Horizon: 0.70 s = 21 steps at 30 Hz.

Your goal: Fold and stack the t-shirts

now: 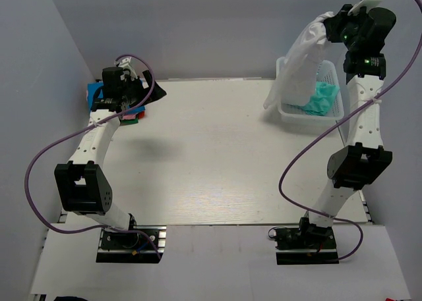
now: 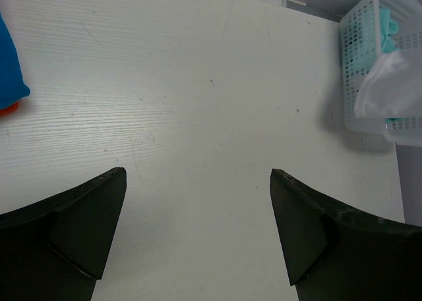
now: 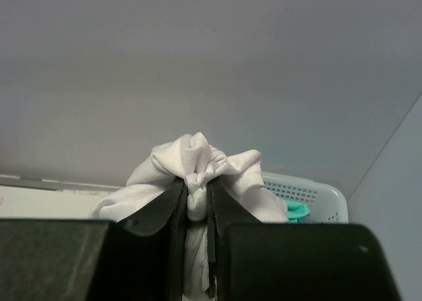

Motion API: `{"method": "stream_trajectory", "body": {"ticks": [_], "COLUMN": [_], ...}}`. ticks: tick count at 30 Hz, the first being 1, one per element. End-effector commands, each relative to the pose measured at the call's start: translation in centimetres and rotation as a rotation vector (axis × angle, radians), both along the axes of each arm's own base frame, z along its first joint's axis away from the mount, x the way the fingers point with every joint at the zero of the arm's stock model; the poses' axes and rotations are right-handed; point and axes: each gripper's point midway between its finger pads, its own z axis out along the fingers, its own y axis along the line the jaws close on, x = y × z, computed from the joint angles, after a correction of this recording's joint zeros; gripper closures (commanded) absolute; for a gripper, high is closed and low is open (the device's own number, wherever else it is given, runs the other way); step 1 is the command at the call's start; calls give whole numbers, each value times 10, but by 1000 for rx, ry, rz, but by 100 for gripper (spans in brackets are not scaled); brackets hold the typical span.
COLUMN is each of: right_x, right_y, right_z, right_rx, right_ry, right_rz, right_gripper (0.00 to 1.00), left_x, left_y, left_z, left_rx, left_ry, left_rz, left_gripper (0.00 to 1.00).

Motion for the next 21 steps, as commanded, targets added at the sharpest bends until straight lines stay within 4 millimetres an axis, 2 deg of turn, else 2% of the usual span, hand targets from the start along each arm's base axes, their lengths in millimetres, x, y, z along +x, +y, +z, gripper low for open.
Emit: {"method": "stream_trajectory", "body": {"ticks": [1,4,6,8,12,14,15,20,21], "right_x": [-7,-16,-27,-47,-68,-69,-72,-54,-52], "right_y": [4,32,59,96,128,119,131,93,94], "right_z": [31,41,50,60,81,90,93,97,95], "right_rx": [-24,-40,-41,-43,-48,-49,-52,-79,-85], "right_ry": [-69,-93,-118,-149,-209,-230,-240,-258,-255], "right_rz": [15,136,239,406,500,439,443,207,209], "right_gripper": [100,100,100,100,100,100,100,100,100], "left_x": [-4,-4,-4,-3,-2,-2,-4,-6,-7], "left_y": [-1,-3,-5,-6,-8,-8,-8,-8,-10], "left_z": [25,26,22,24,18,18,14,14,14], "left_rx": [-2,-8,-13,-18,-30,-30,-30,-30,-35], "left_ry": [-57,-57,-47,-58,-44,-44,-34,-34,-34], "left_rz": [-17,-27,-37,-46,-50,-50,-50,-50,-60], "left_gripper": [0,0,0,0,0,0,0,0,0]}}
